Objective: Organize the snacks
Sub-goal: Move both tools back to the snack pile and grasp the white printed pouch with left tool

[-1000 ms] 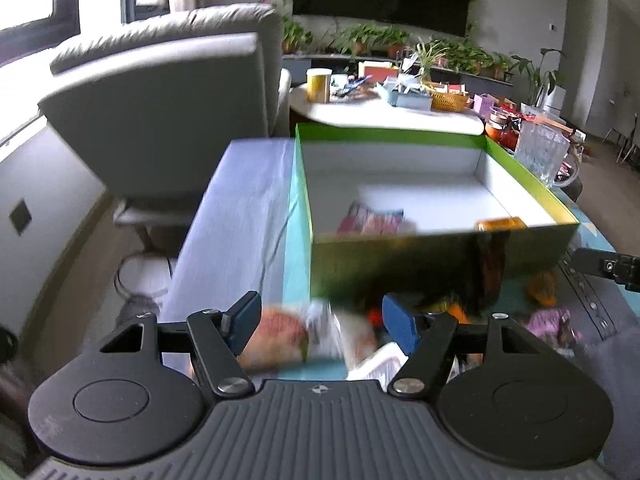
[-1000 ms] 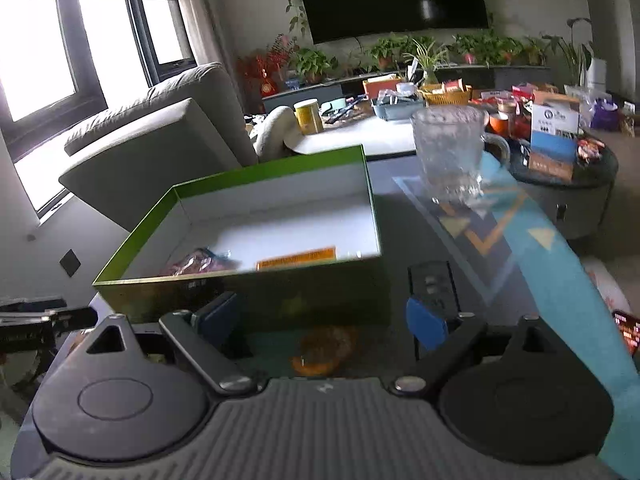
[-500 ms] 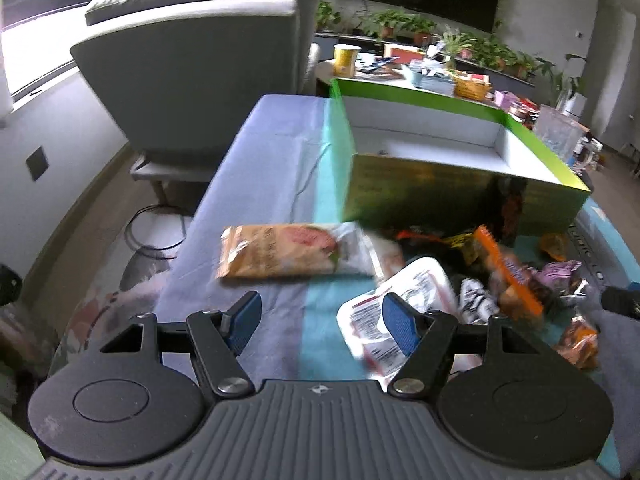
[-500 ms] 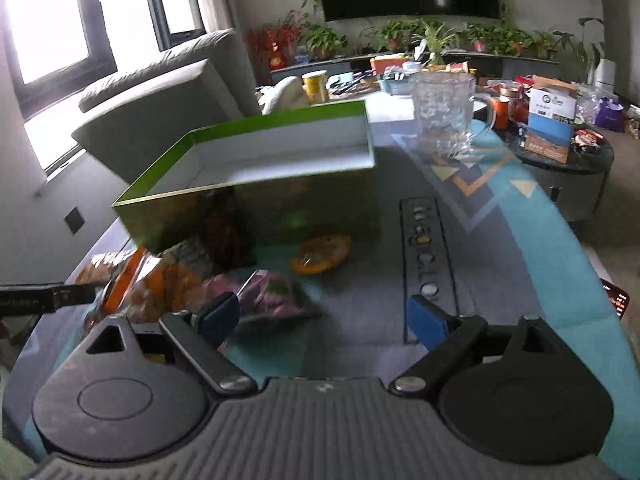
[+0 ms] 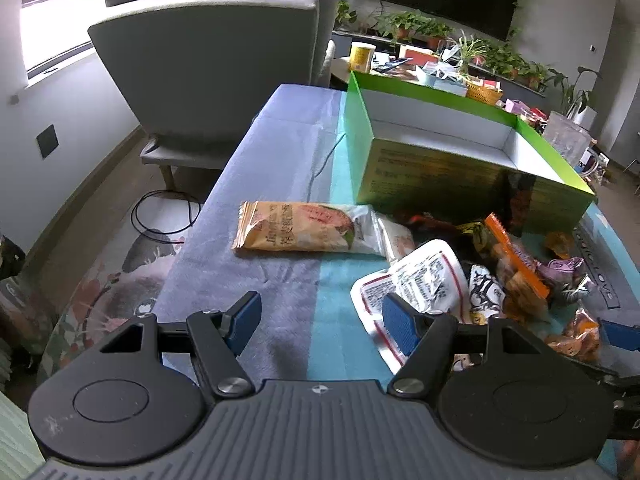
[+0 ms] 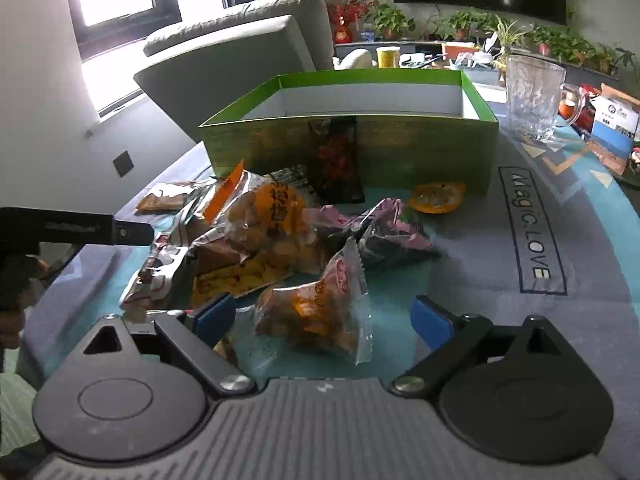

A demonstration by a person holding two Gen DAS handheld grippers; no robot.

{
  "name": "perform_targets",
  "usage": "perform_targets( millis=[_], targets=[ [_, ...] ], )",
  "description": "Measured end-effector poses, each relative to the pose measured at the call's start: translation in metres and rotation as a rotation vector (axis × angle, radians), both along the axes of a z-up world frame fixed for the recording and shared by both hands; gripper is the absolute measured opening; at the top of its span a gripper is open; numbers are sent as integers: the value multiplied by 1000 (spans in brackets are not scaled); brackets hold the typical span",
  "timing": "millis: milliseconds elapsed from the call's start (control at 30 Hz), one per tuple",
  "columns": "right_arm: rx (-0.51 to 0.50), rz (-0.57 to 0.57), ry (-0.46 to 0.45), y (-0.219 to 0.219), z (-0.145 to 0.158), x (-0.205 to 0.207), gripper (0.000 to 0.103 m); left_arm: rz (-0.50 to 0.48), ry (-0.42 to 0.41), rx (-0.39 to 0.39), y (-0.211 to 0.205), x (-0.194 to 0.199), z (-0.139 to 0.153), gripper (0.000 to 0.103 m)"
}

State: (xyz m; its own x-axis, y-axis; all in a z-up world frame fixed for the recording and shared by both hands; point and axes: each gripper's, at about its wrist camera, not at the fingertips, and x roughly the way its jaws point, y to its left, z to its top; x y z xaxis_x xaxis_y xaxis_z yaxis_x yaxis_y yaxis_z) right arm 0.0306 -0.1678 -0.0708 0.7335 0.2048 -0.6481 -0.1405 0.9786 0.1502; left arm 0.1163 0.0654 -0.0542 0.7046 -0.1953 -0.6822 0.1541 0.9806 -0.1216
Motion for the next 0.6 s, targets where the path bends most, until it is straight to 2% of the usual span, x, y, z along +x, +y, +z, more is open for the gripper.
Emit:
perform_targets(
  millis=[133,233,300,467,600],
  targets=[
    [-24,2,-1,0,-1,0,61,-3,-20,2,-5,7,5,64],
    [-77,-39,1,-5,-4,-1,61,3,-50,7,-11,17,8,64],
    [-66,-62,1,-12,-3,-1,60,8,-60,10,-14,27,9,64],
    [-89,-67,-18,-14,-4,-4,60,-1,-26,6,-27,45,3,64],
    [-108,-62,-43,-12,-5,-6,61,-40,21,-26,-35,39,-4,64]
  ],
)
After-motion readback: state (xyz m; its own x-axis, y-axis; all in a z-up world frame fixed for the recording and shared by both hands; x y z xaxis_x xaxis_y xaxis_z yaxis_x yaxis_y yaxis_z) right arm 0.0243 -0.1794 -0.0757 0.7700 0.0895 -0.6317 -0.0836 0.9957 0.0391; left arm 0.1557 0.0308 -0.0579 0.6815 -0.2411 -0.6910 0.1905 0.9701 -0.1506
